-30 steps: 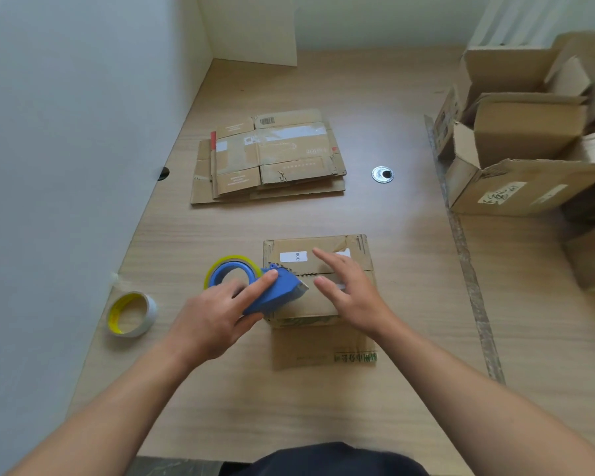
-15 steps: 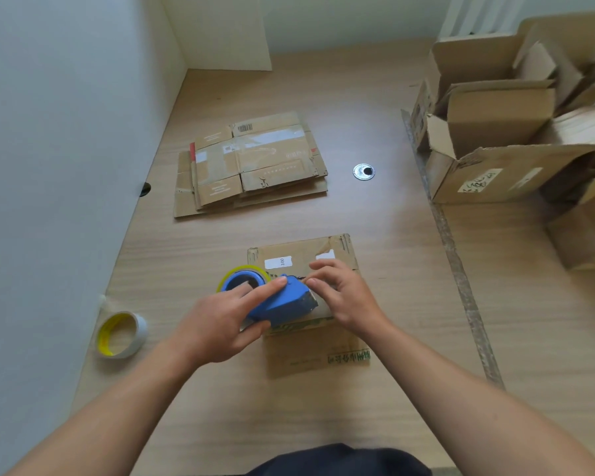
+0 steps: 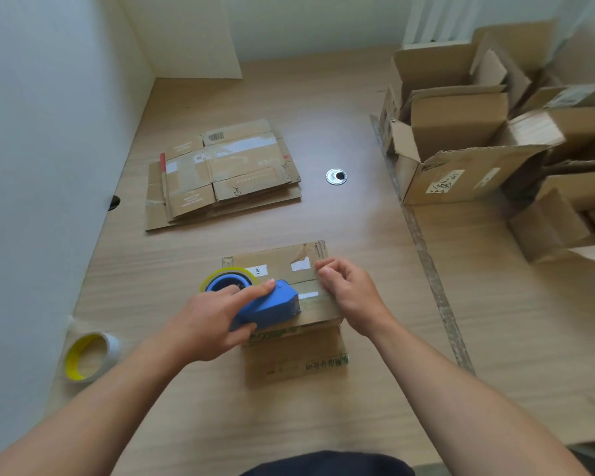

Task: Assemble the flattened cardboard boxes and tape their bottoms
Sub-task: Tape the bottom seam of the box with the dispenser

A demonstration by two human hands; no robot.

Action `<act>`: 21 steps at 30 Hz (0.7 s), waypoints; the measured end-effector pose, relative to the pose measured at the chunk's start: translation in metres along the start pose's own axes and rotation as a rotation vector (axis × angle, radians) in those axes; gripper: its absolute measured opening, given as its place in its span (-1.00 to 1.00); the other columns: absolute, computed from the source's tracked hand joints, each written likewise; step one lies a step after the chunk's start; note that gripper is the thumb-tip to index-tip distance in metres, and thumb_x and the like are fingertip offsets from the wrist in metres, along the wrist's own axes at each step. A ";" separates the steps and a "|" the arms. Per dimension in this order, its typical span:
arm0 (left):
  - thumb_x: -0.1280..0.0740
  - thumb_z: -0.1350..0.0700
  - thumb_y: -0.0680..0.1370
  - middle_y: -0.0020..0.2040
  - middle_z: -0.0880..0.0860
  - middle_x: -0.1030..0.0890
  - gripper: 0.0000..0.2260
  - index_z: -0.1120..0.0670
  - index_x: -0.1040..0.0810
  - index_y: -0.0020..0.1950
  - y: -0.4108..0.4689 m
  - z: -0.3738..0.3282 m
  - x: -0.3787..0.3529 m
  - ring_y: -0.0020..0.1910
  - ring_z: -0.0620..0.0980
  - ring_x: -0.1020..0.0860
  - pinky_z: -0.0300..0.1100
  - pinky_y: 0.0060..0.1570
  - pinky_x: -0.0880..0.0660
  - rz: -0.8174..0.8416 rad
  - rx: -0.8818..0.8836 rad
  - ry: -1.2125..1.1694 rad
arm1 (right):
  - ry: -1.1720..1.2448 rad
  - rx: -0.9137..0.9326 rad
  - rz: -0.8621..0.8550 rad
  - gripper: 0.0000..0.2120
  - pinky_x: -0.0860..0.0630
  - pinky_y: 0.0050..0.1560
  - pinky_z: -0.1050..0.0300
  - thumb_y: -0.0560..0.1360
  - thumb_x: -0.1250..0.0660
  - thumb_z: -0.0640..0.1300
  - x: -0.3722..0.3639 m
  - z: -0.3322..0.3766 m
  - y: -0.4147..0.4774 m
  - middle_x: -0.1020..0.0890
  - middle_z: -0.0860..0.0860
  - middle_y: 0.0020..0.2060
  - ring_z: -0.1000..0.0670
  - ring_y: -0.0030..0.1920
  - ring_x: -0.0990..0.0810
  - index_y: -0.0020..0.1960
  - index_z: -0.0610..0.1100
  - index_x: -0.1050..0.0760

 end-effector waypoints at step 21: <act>-0.35 -0.15 0.53 0.19 -0.12 -0.54 -0.23 -0.64 0.19 0.36 0.008 0.001 0.006 0.03 0.00 -0.55 -0.10 0.01 -0.50 0.084 0.055 0.016 | 0.019 -0.232 -0.166 -0.84 -0.35 -0.43 0.19 0.58 -0.35 -0.24 0.049 -0.004 0.024 -0.59 -0.07 -0.34 0.03 -0.42 -0.47 -0.16 -0.14 -0.42</act>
Point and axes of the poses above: each hand's wrist, its own y-axis towards the middle knuckle, its own x-axis out of the back of the hand, z = x × y, the point moved 1 cm from there along y, towards the middle knuckle
